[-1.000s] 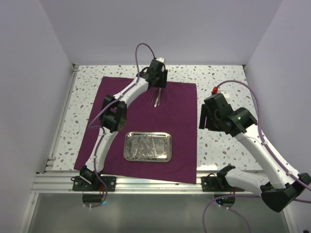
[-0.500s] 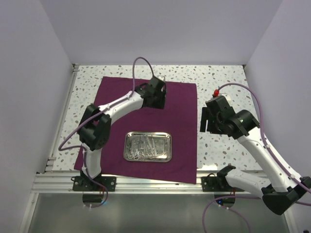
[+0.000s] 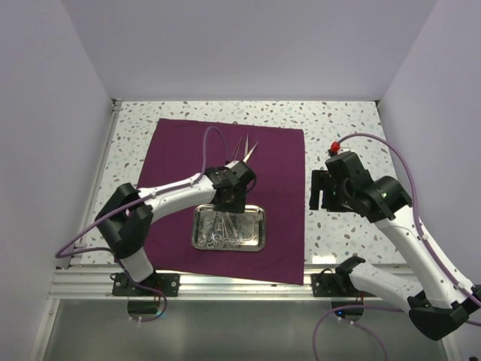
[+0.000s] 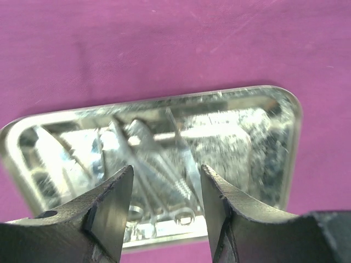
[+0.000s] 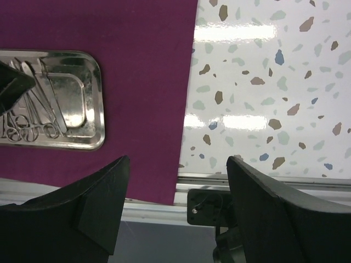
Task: Open and lay out the surgical kit
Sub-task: Pick up the medical item from the container.
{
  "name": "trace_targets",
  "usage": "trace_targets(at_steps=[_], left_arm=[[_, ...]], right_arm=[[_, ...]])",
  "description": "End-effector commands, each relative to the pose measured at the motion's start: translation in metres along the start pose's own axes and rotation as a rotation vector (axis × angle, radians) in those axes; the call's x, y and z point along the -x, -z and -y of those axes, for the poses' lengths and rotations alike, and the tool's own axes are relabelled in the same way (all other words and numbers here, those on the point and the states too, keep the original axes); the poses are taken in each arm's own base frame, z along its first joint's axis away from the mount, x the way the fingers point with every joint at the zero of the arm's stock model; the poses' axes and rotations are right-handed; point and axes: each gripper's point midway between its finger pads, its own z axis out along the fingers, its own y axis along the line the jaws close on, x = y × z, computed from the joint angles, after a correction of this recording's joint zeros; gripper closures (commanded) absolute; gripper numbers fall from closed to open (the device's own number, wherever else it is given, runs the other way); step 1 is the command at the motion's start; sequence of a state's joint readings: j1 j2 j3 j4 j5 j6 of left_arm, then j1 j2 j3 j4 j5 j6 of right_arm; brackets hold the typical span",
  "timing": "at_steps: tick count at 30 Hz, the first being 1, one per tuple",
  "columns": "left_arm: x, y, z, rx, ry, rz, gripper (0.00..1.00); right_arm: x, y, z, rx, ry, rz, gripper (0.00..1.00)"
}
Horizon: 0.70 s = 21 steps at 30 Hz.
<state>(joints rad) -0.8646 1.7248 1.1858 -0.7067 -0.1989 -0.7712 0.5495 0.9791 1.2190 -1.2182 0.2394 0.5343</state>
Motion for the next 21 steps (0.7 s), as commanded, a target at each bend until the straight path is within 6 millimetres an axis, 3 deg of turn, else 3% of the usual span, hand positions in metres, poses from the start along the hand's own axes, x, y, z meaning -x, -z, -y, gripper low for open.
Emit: trace_targets(at_steps=[1,6,21], left_arm=[[0.007,0.030,-0.013,0.008,0.074,0.080,0.44],[-0.001,0.039,-0.033,0.054,0.087,0.098,0.44],[-0.038,0.025,-0.064,0.098,0.124,0.072,0.46]], right_arm=[[-0.008,0.002,-0.004,0.043,0.026,-0.019,0.25],[-0.012,-0.001,-0.007,0.061,0.021,-0.028,0.25],[-0.023,-0.005,-0.007,0.070,0.011,-0.054,0.27]])
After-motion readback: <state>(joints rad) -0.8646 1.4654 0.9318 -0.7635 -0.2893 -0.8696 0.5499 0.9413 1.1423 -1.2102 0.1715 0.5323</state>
